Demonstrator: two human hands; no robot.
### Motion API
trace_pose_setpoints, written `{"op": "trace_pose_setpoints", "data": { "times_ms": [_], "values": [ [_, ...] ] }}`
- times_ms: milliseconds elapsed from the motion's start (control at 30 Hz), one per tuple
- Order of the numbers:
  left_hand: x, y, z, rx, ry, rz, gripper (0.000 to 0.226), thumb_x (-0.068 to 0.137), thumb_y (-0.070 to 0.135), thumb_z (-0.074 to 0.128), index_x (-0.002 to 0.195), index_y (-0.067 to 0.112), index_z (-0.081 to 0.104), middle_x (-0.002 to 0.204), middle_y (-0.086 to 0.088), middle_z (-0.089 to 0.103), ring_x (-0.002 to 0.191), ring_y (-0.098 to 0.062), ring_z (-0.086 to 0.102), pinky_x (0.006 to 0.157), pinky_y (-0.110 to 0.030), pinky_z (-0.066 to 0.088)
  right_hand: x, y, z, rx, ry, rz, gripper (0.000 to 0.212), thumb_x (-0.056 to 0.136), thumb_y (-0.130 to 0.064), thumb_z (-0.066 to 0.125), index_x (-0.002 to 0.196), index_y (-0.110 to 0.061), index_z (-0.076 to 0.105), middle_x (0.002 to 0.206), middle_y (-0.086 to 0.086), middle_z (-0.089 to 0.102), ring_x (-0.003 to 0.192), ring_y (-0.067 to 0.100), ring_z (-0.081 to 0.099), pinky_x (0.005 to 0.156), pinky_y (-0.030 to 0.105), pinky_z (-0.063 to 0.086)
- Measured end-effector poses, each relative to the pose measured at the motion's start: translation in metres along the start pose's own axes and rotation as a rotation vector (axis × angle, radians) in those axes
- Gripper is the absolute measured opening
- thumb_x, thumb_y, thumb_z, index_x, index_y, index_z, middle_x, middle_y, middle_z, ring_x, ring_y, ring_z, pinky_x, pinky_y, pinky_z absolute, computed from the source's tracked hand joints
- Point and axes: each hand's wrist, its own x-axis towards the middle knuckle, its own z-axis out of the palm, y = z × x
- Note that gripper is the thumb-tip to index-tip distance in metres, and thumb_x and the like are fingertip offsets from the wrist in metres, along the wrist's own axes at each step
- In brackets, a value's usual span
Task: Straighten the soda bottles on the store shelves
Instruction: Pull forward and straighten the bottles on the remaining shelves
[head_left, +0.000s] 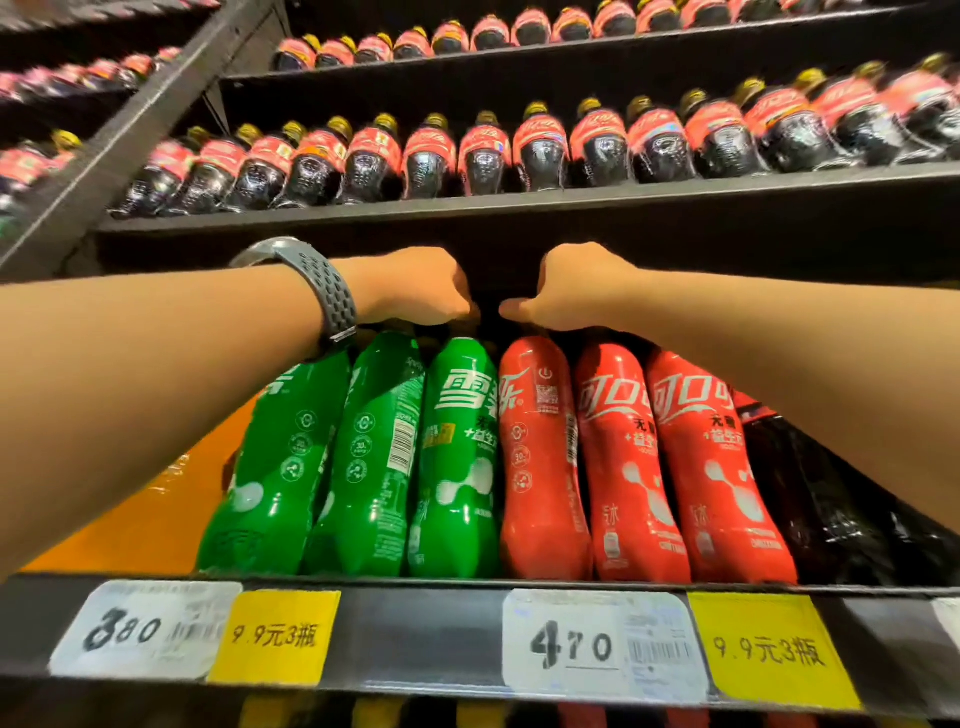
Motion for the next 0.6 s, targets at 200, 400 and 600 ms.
{"op": "trace_pose_setpoints", "data": {
  "times_ms": [200,400,600],
  "values": [
    [0.004,-0.001,0.011,-0.283,0.061,-0.108,0.026,0.076,0.037,0.075,0.089,0.014,0.074,0.088,-0.007,0.072,0.083,-0.022,0.066,0.067,-0.03,0.051,-0.001,-0.006,-0.001,0.077,-0.083,0.066,0.053,0.074,-0.053,0.073,0.095,-0.005,0.067,0.089,0.006,0.067,0.084,0.023,0.061,0.067,0.028,0.045],
    [0.003,-0.003,0.008,-0.377,-0.009,-0.096,0.017,0.083,0.016,0.065,0.098,0.013,0.074,0.101,-0.009,0.071,0.096,-0.024,0.065,0.085,-0.035,0.053,-0.002,-0.001,-0.004,0.18,-0.168,0.065,0.041,0.083,-0.041,0.068,0.111,-0.01,0.067,0.109,0.01,0.066,0.098,0.026,0.061,0.074,0.026,0.044],
    [0.0,-0.005,0.013,-0.325,0.093,-0.152,0.038,0.076,0.046,0.074,0.09,0.011,0.073,0.086,-0.006,0.072,0.078,-0.02,0.064,0.065,-0.027,0.047,-0.002,-0.013,-0.002,0.059,-0.104,0.062,0.063,0.074,-0.057,0.071,0.113,-0.008,0.065,0.107,0.01,0.067,0.099,0.028,0.062,0.075,0.027,0.045]
  ]
}}
